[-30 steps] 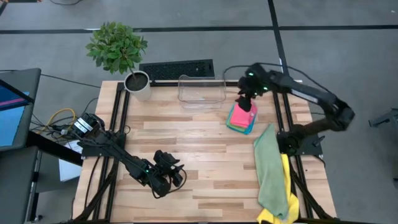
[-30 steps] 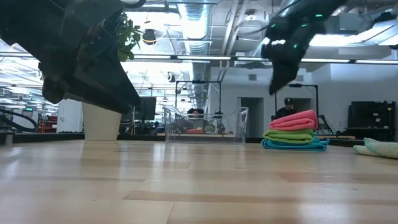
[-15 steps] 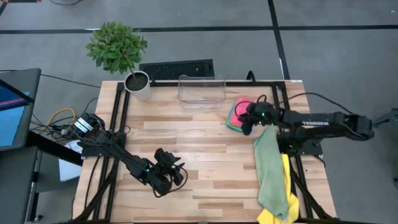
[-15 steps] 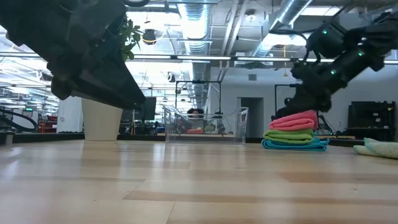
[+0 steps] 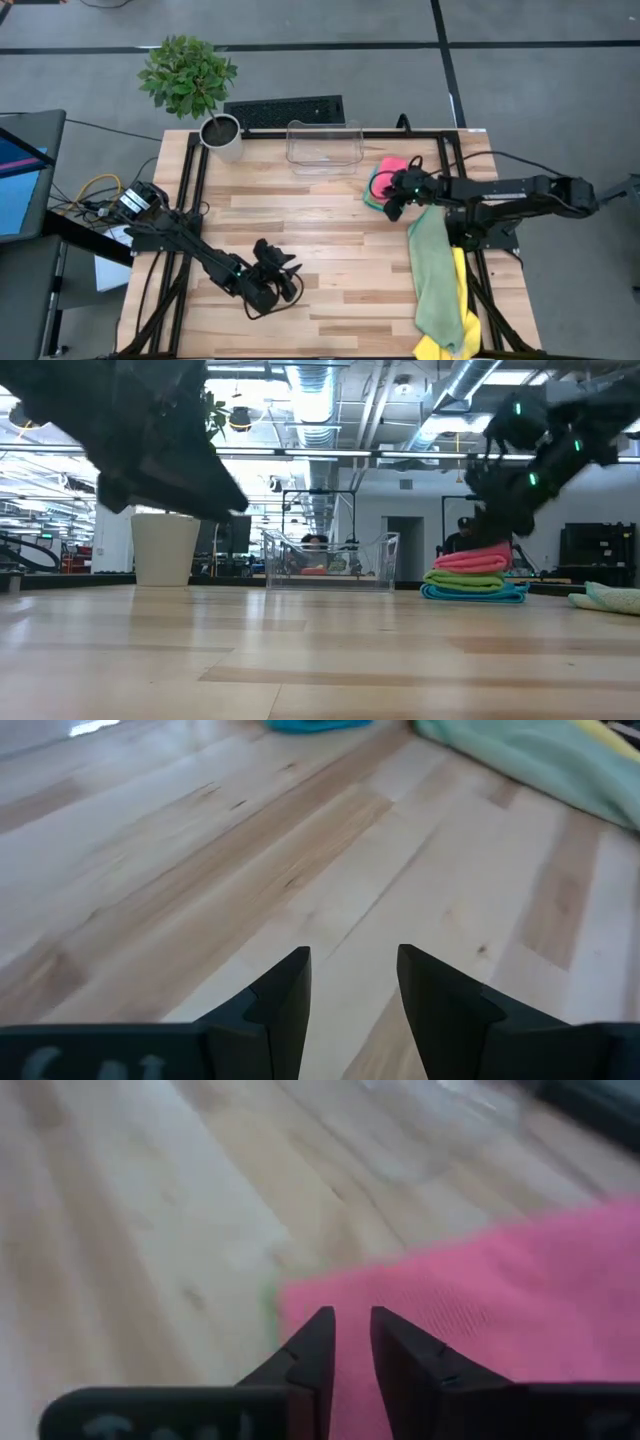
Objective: Fold microfiber towels
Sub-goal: Stack the pink microfiber towel on top of the green microfiber towel, then fold the light green microfiber towel
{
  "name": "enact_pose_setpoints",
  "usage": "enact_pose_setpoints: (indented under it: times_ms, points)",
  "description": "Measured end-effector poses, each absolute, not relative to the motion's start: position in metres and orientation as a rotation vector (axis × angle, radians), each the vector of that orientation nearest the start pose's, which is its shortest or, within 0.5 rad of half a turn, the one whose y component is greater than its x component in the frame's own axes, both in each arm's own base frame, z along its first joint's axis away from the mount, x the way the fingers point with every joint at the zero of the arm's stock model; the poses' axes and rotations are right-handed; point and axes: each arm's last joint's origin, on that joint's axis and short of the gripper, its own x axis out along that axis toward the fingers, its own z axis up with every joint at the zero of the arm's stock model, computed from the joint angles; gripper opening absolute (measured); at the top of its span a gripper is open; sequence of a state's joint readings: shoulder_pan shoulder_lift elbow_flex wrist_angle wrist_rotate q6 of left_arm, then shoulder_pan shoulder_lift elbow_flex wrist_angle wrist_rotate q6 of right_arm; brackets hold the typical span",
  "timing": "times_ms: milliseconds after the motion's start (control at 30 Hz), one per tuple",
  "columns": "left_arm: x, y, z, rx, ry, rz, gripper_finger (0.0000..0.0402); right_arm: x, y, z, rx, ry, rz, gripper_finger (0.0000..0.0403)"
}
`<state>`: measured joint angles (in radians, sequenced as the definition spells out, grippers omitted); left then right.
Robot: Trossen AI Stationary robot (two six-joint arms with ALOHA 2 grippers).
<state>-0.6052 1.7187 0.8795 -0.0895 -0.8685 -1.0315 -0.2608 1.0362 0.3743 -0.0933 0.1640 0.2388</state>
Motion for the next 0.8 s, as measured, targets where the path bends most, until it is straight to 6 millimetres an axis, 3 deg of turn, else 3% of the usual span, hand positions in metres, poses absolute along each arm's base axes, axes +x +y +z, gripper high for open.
enact_pose_setpoints:
  times_ms: [167,300,567,800]
  points:
    - [0.3,-0.15,0.163,-0.34,0.485,0.385,0.0163,0.174,-0.035,0.211,0.284,0.89,-0.418,0.0097]
    - [0.322,-0.134,0.177,-0.315,0.423,0.185,0.0198,0.155,-0.011,0.233,0.354,1.132,-0.405,0.0118]
    - [0.342,-0.101,0.19,-0.294,0.317,0.084,0.0235,0.127,0.065,0.232,0.681,1.406,-0.29,0.016]
    - [0.345,-0.097,0.192,-0.296,0.305,0.055,0.0236,0.099,0.131,0.231,0.841,1.467,-0.238,0.015]
